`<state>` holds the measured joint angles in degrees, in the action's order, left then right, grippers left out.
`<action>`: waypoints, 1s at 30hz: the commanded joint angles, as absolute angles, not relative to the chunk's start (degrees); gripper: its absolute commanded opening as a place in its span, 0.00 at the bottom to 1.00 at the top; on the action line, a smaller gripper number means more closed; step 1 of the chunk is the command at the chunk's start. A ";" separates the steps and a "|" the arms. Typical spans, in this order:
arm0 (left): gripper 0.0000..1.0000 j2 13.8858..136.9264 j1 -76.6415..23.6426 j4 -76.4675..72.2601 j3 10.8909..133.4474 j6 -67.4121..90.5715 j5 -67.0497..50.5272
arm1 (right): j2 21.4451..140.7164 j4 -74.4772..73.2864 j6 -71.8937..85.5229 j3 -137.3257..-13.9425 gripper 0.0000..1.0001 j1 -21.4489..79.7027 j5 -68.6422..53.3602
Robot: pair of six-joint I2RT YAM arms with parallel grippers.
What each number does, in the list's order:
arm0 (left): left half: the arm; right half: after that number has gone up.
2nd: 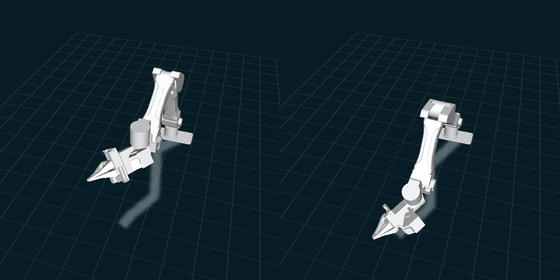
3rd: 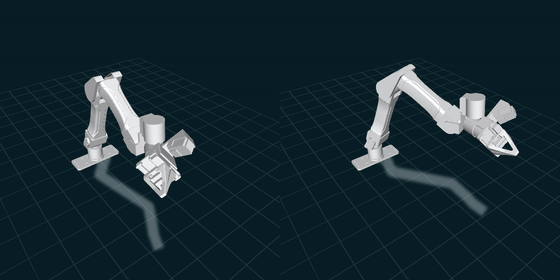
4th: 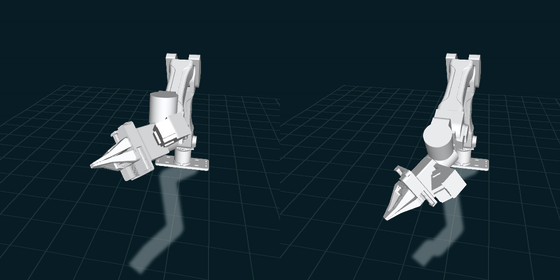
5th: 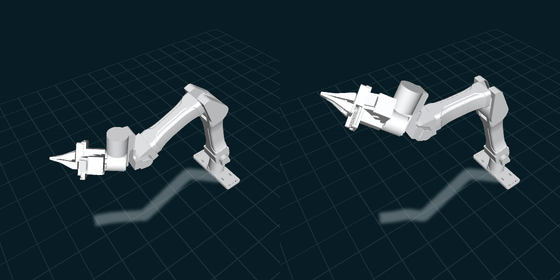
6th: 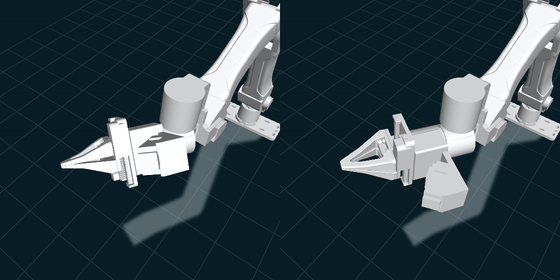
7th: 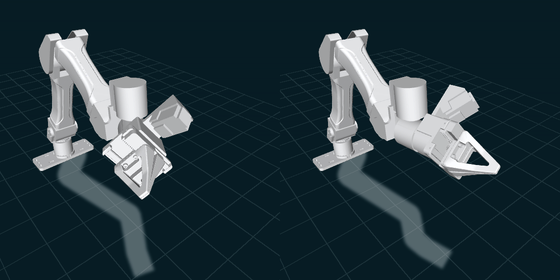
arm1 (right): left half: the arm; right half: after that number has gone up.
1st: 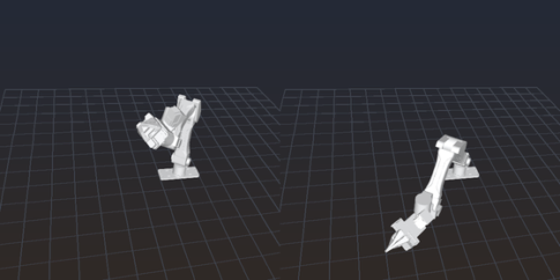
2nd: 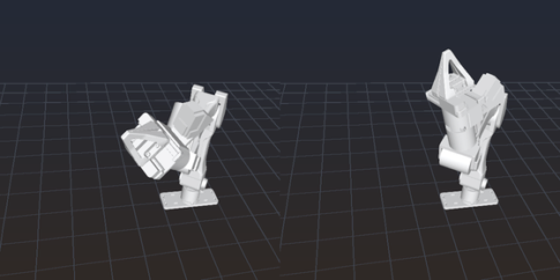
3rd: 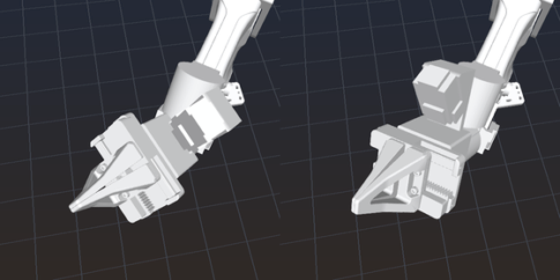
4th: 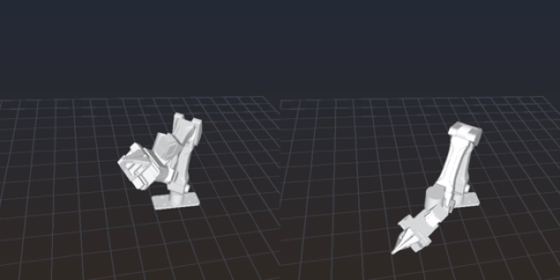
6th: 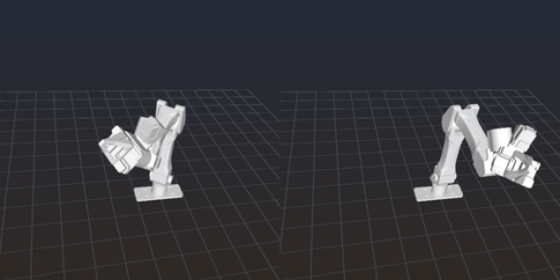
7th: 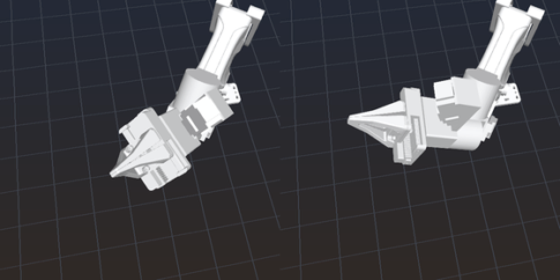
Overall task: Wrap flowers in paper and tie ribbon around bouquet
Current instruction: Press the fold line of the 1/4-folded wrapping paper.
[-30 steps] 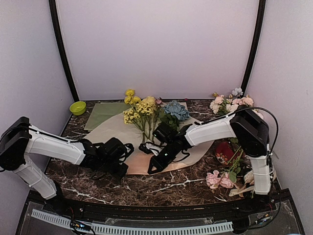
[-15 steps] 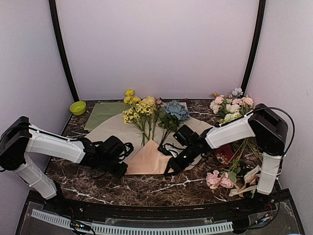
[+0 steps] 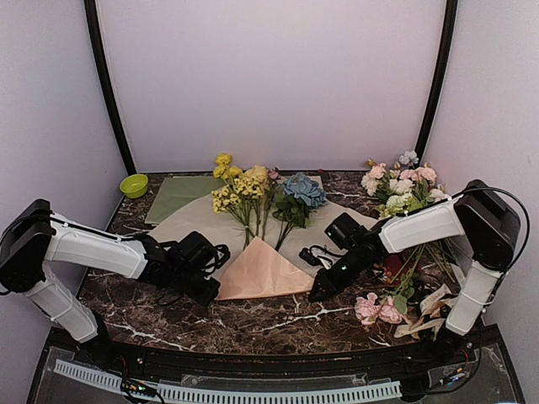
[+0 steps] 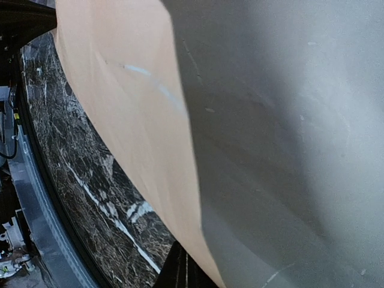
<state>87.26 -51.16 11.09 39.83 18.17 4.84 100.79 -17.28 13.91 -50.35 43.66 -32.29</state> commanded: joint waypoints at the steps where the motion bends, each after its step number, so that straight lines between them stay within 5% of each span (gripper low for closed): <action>1: 0.08 89.79 -50.54 14.70 39.18 17.45 3.57 | 98.86 -23.19 10.02 -51.39 0.03 43.08 -32.31; 10: 0.08 89.59 -50.54 14.20 38.72 17.56 3.58 | 105.70 -11.35 9.82 -64.34 0.03 51.34 -43.16; 16: 0.08 89.93 -50.45 14.10 38.67 17.65 3.58 | 117.11 -9.75 12.84 -74.29 0.03 51.04 -38.98; 30: 0.08 89.99 -50.10 13.88 38.54 17.50 3.13 | 109.29 -8.63 13.71 -54.54 0.03 44.34 -35.46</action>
<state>87.39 -50.68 11.40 40.05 18.11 3.86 111.70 -7.81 13.23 -59.53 46.09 -38.59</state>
